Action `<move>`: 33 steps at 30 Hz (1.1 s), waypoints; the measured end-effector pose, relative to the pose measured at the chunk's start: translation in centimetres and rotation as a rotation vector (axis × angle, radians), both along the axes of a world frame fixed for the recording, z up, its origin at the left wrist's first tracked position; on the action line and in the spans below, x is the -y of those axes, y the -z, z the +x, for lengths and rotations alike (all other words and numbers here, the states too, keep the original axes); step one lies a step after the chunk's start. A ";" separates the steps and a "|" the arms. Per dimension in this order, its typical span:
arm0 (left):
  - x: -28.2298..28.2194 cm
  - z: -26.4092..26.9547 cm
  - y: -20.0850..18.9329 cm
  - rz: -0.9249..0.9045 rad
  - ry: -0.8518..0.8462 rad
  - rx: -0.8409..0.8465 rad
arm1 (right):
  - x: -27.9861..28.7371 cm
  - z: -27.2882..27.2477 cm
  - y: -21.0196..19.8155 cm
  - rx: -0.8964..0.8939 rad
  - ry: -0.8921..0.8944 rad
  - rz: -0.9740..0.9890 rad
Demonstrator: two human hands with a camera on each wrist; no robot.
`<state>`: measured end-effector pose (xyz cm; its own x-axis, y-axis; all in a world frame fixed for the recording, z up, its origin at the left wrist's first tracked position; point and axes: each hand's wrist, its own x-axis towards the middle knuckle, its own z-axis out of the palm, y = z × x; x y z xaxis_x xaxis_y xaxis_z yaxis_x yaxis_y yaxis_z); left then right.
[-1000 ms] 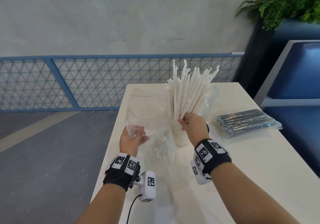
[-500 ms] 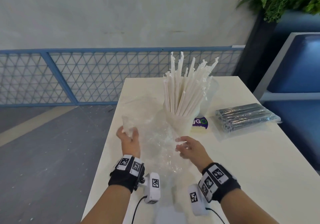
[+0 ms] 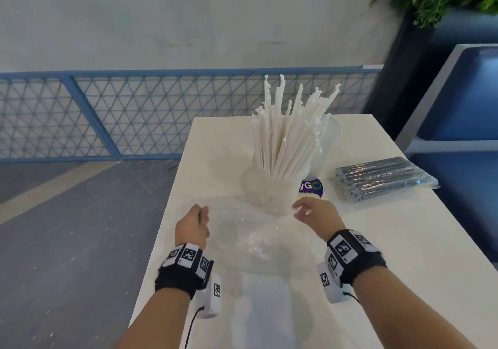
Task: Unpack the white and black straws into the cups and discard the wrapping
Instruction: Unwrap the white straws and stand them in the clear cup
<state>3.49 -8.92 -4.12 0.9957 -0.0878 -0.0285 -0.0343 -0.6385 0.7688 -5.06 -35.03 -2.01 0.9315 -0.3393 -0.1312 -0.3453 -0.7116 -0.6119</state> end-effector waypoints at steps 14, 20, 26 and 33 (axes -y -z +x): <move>-0.6 0.9 3.3 0.169 0.006 -0.156 | -5.8 -3.2 7.9 -0.582 -0.282 -0.395; -2.1 2.1 3.8 0.359 -0.011 -0.155 | -4.6 -3.3 8.2 -0.629 -0.250 -0.289; 1.1 1.0 0.3 0.584 0.027 0.187 | -4.5 -2.7 7.7 -0.672 -0.216 -0.258; 7.4 -4.0 1.8 0.725 0.677 0.002 | -5.1 -2.4 7.5 -0.707 -0.205 -0.259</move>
<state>-0.55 -16.28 -5.91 0.7421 -0.6001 -0.2987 -0.5665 -0.7997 0.1991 -7.51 -29.89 -9.55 0.7038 -0.2697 -0.6572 -0.4373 -0.8935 -0.1017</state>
